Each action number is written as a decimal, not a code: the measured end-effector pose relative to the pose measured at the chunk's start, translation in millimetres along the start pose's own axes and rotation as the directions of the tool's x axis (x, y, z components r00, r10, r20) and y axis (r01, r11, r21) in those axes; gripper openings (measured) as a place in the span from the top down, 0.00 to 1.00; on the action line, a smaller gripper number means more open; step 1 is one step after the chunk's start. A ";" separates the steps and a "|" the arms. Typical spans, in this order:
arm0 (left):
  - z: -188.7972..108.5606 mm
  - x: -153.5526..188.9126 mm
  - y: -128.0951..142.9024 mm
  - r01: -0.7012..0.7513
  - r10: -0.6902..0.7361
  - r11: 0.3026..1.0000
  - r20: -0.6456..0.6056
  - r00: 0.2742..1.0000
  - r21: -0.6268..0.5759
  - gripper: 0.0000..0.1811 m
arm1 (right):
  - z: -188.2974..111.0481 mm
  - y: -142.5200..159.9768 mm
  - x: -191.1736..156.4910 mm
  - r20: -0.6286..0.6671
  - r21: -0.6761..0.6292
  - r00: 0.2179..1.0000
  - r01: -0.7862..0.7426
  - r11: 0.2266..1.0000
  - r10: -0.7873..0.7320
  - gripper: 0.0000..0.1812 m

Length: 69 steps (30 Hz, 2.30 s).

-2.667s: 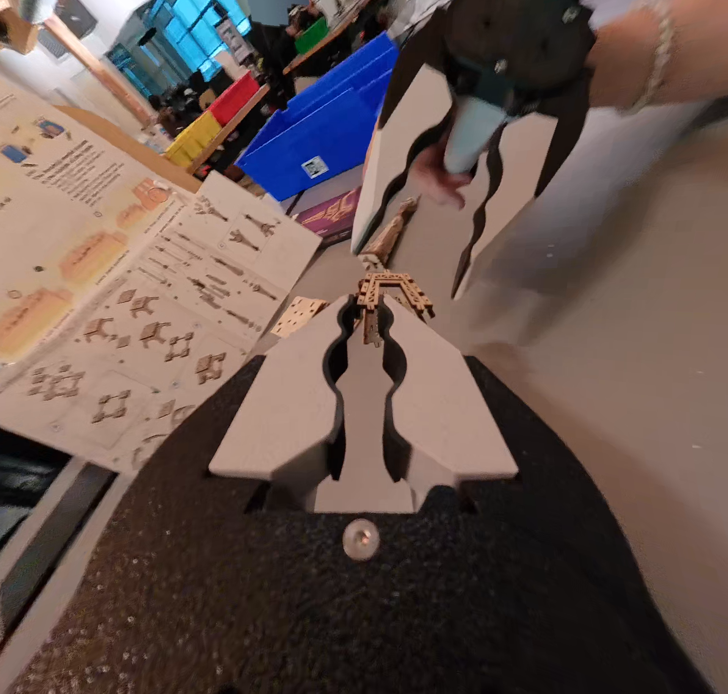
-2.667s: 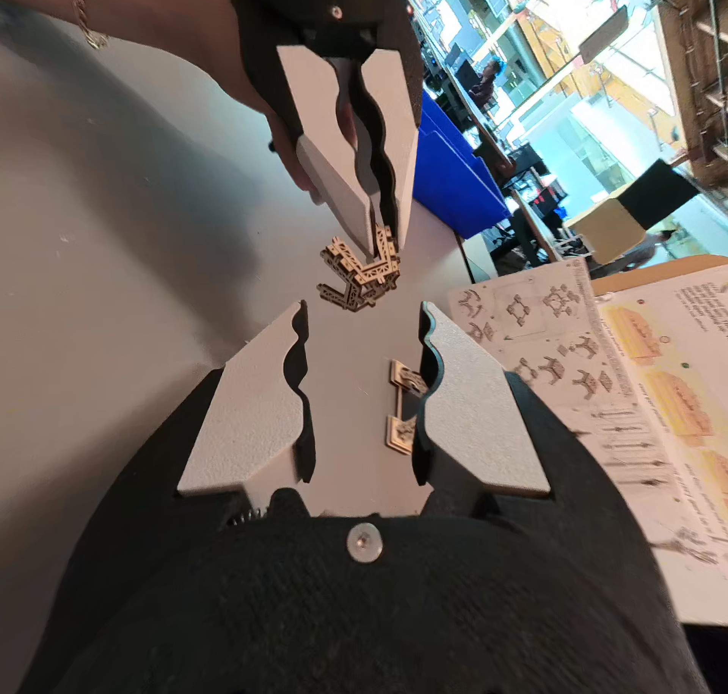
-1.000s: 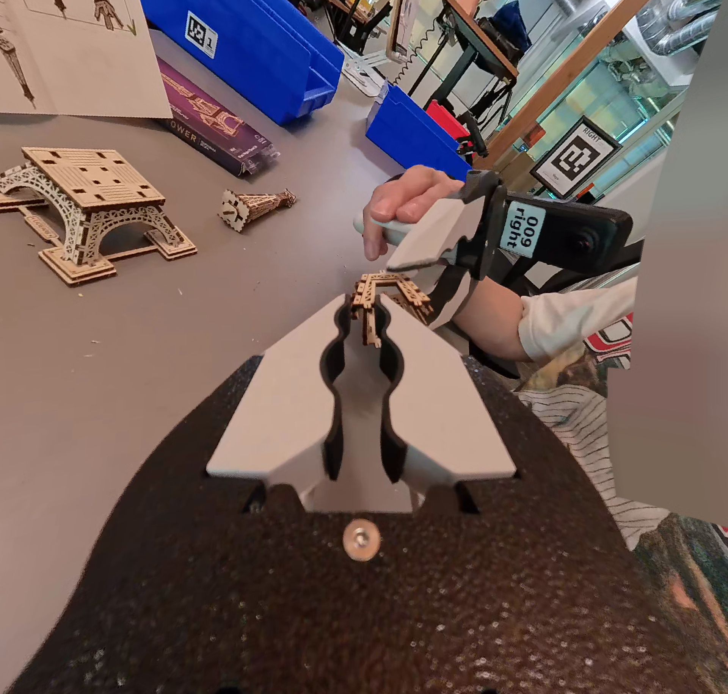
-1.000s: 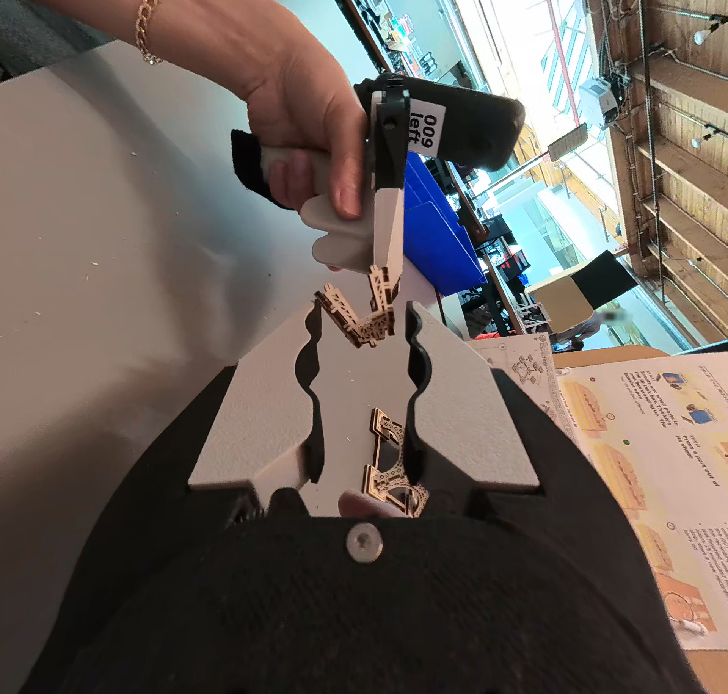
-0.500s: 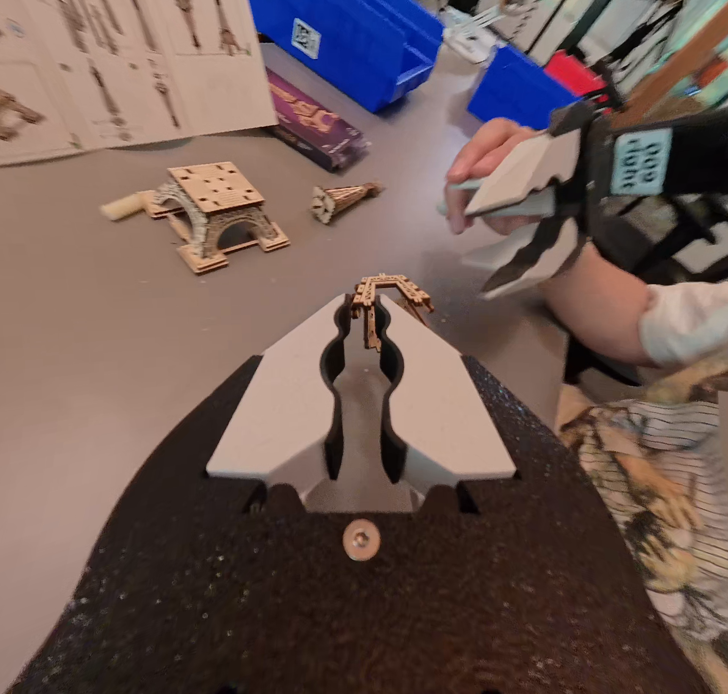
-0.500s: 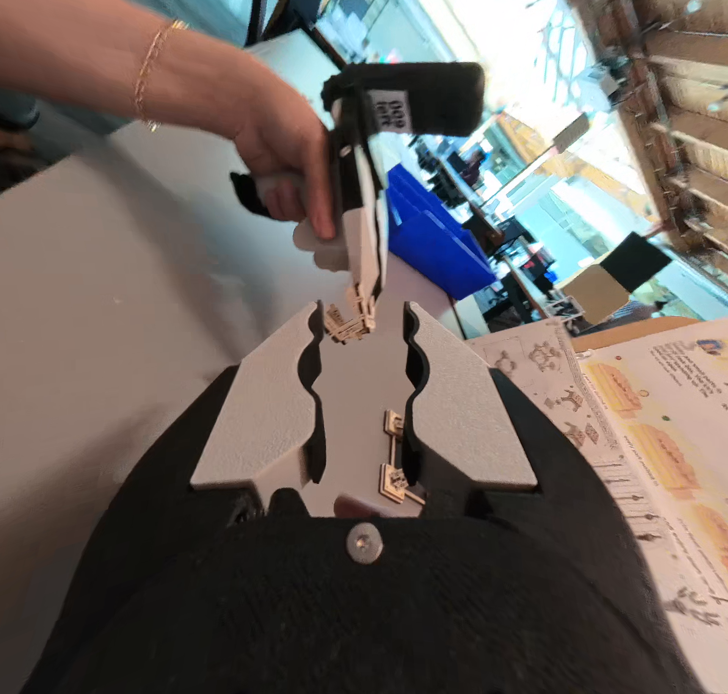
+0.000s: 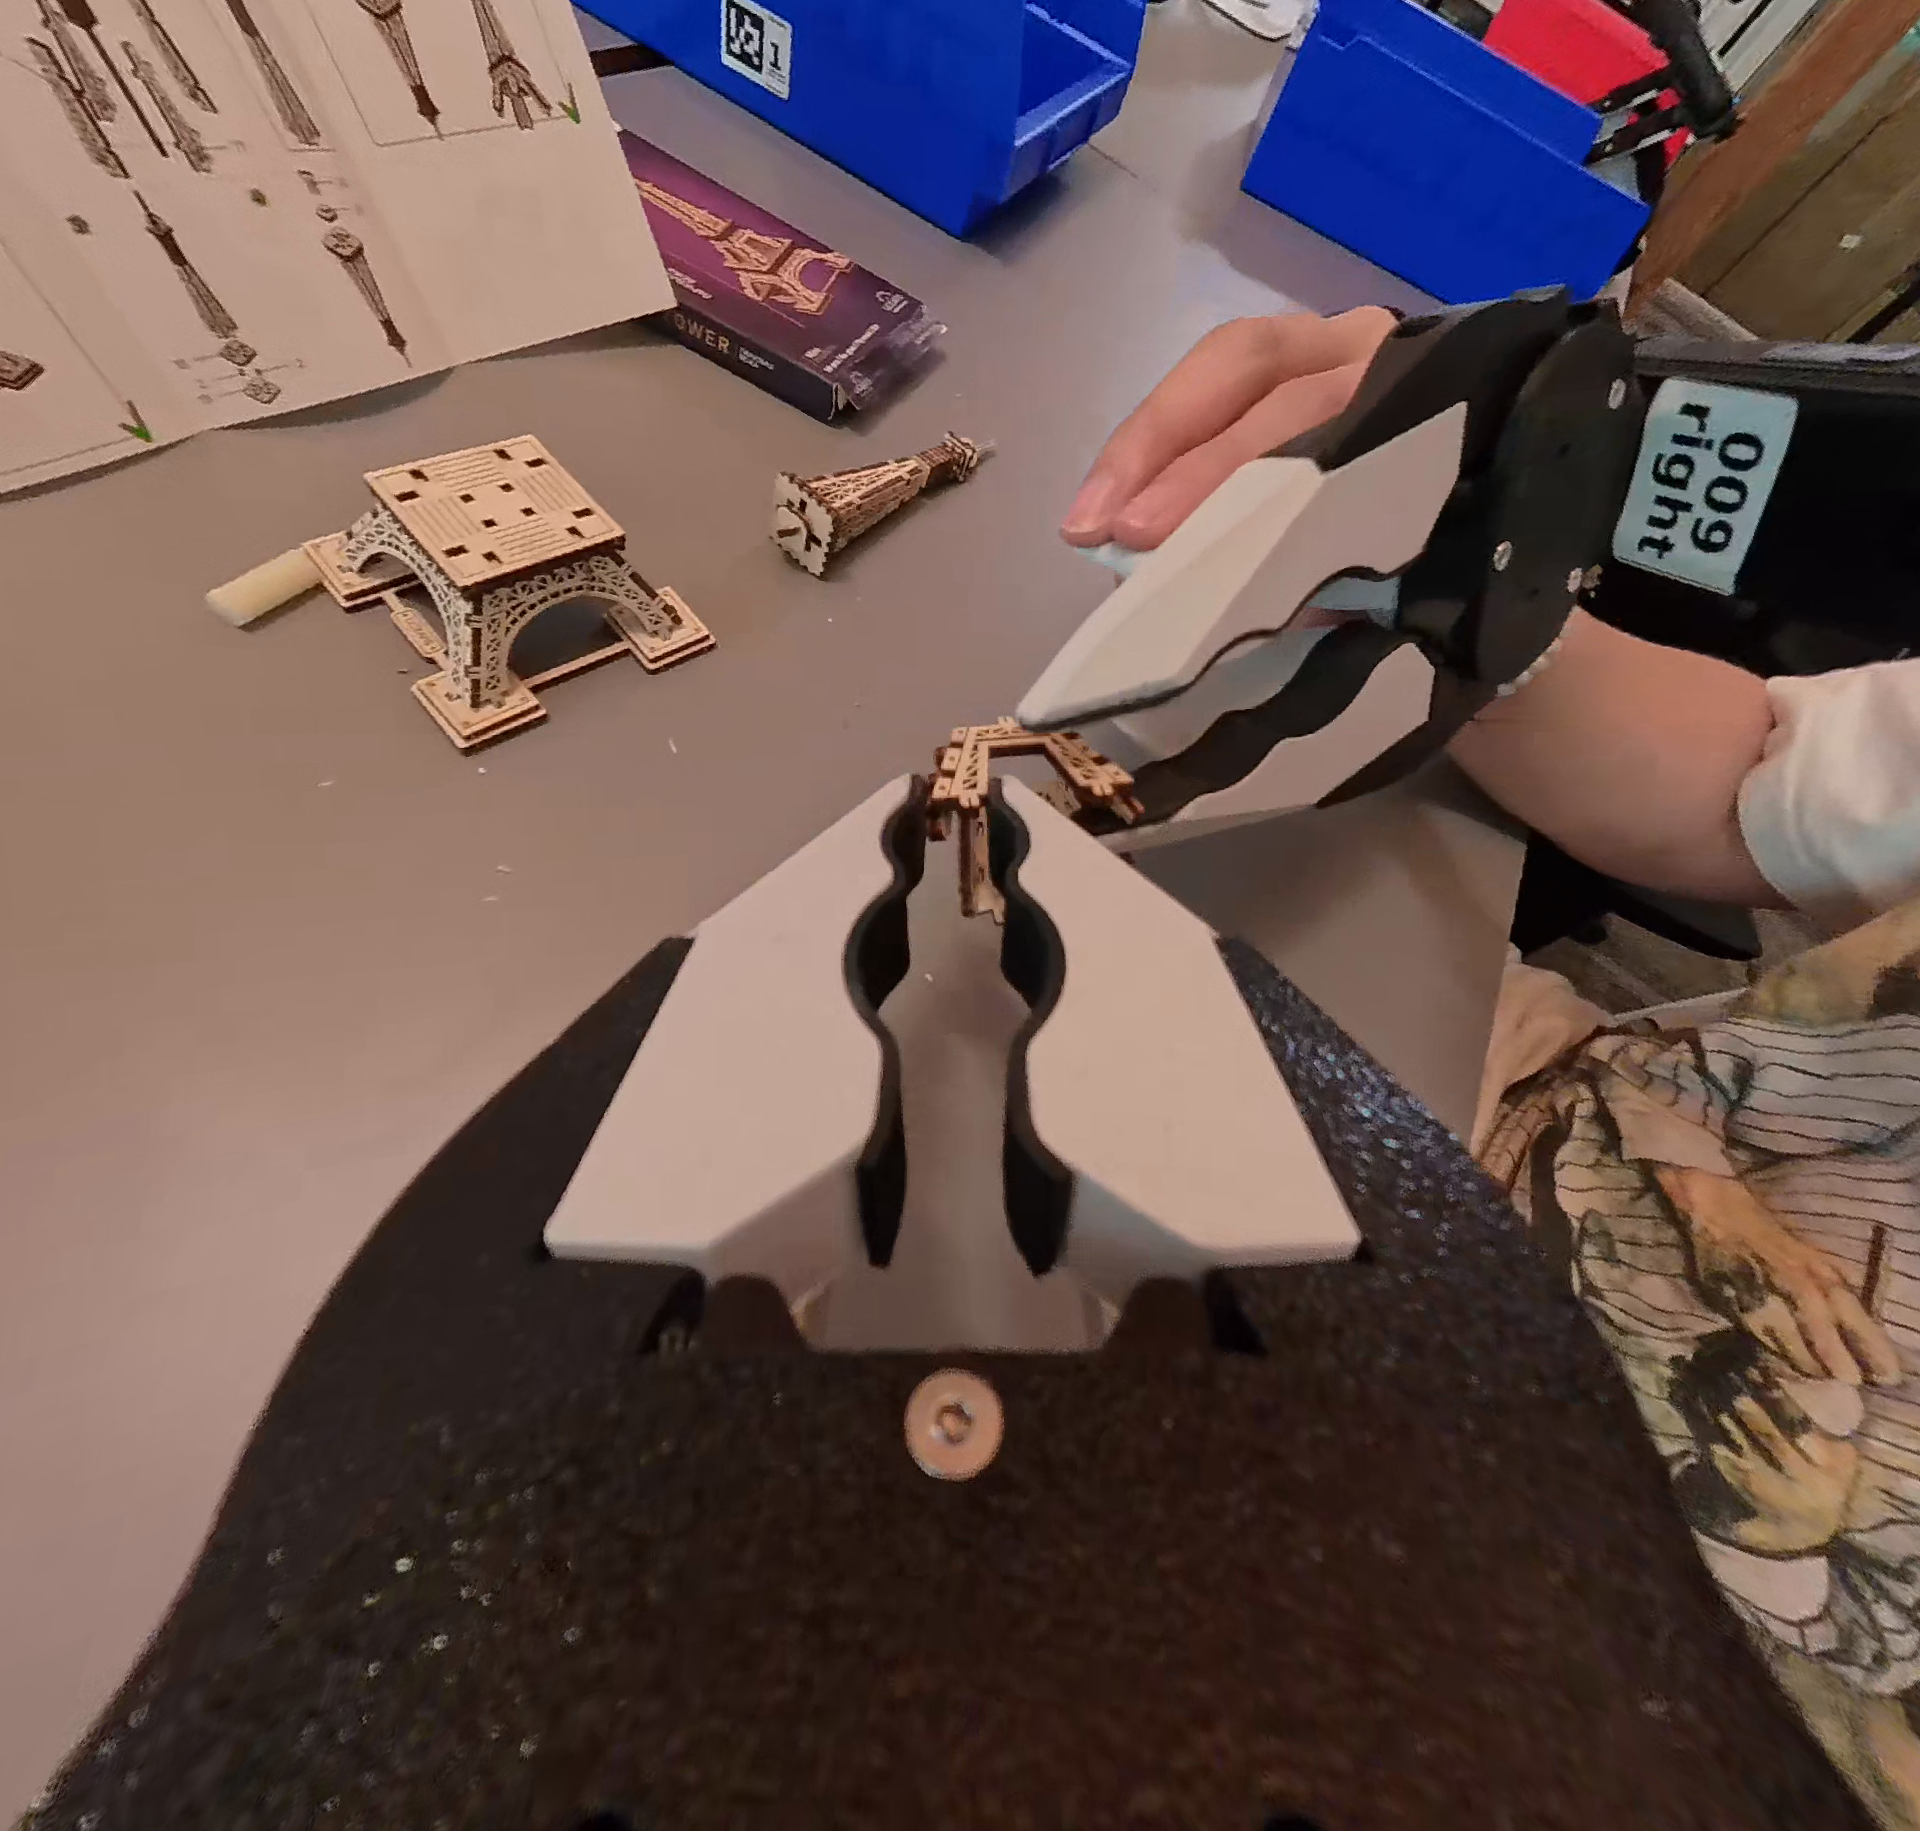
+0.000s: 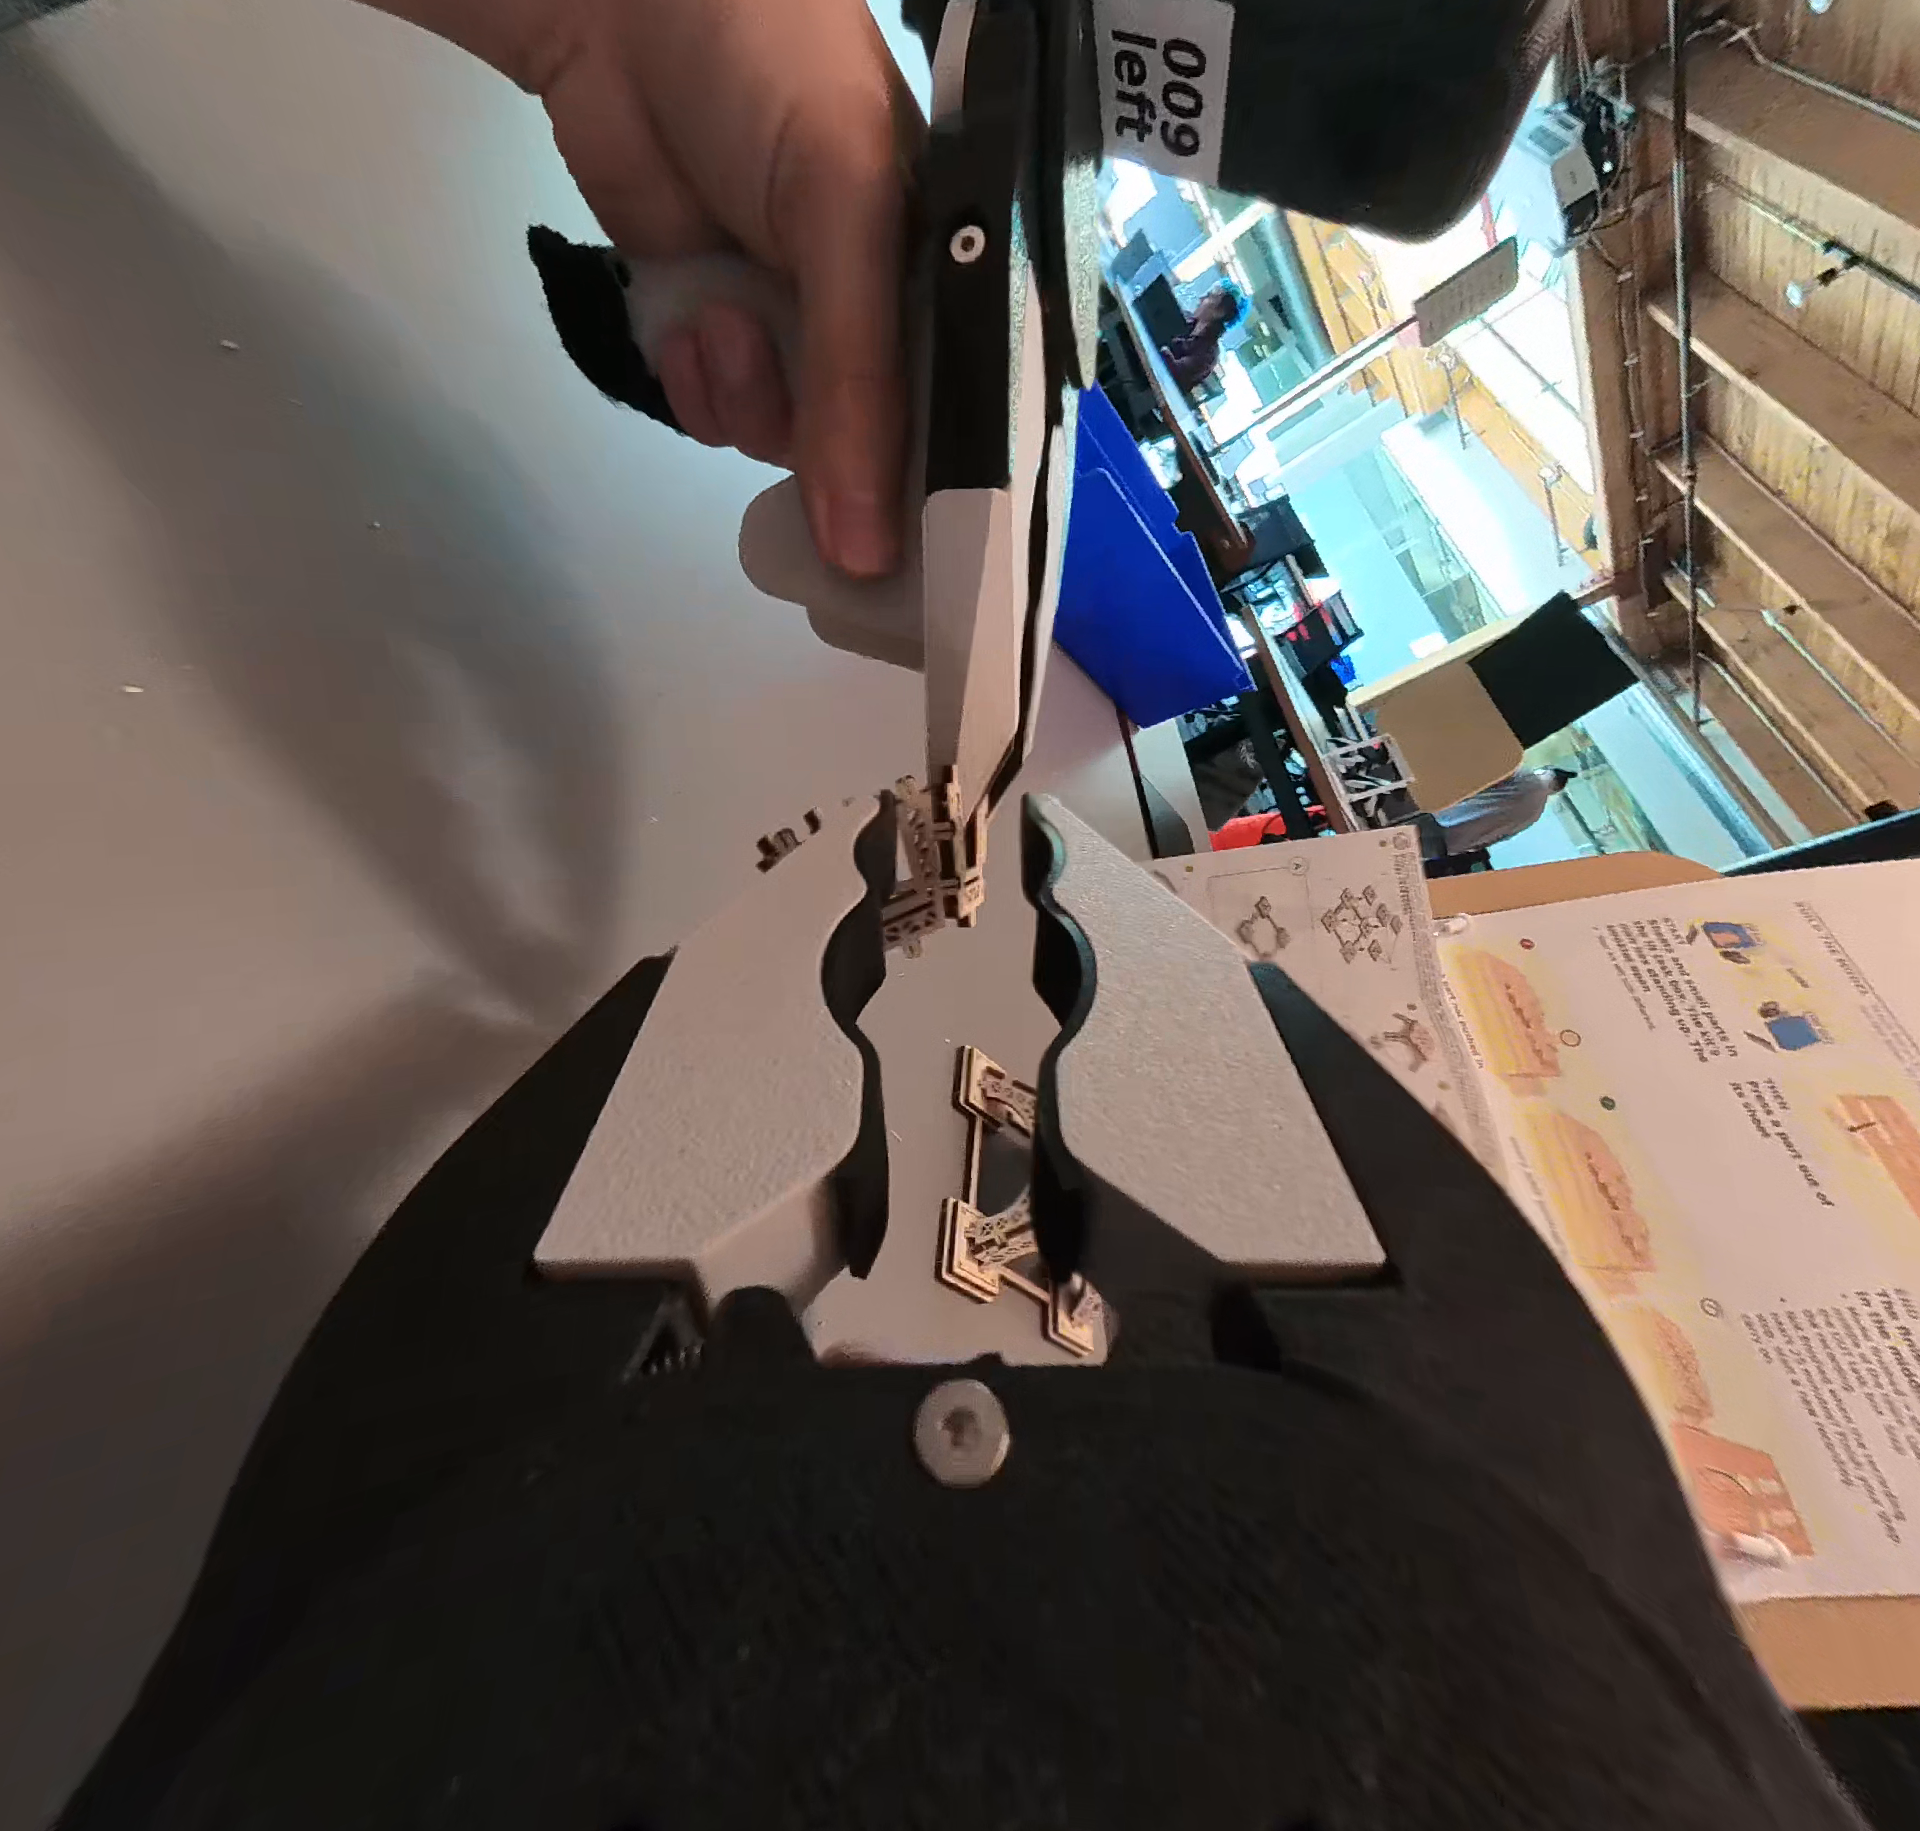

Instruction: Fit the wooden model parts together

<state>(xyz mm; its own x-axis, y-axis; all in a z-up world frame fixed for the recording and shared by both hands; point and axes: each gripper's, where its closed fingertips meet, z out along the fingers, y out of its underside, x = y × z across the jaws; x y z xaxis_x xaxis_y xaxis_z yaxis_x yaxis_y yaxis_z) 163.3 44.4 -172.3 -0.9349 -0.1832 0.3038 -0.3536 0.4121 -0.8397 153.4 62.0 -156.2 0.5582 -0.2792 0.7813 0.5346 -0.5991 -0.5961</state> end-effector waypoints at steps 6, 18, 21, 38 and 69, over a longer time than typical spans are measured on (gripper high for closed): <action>-0.7 -1.2 -1.2 -0.011 0.011 1.000 0.003 1.000 0.008 0.95 | 0.5 -0.5 -2.0 0.023 0.004 0.999 -0.033 0.999 0.033 0.95; 1.0 -3.6 -1.0 -0.064 0.063 0.998 0.035 0.997 0.002 0.96 | 0.3 0.9 7.6 0.050 0.025 0.963 -0.266 0.964 0.264 0.96; 1.7 -4.0 -0.7 -0.070 0.070 0.998 0.038 0.997 0.002 0.96 | 0.2 1.9 8.1 0.057 0.024 0.956 -0.290 0.957 0.288 0.96; -8.3 3.8 -15.5 -0.752 0.751 0.651 0.239 0.616 -0.108 0.94 | 1.0 0.2 6.4 0.060 0.077 0.939 -0.343 0.936 0.339 0.96; -34.0 -2.8 -59.1 -0.913 0.775 0.397 0.567 0.277 -0.097 1.00 | -16.3 -24.1 31.1 -0.172 0.137 0.984 -0.013 0.990 0.036 0.93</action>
<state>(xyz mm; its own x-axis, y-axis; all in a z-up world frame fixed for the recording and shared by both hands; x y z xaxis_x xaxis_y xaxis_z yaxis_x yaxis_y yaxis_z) 185.9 50.9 -108.2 -0.5170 -0.2377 -0.8223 0.7099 0.4176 -0.5671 147.6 55.5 -114.5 0.4599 -0.4256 0.7793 0.6096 -0.4867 -0.6256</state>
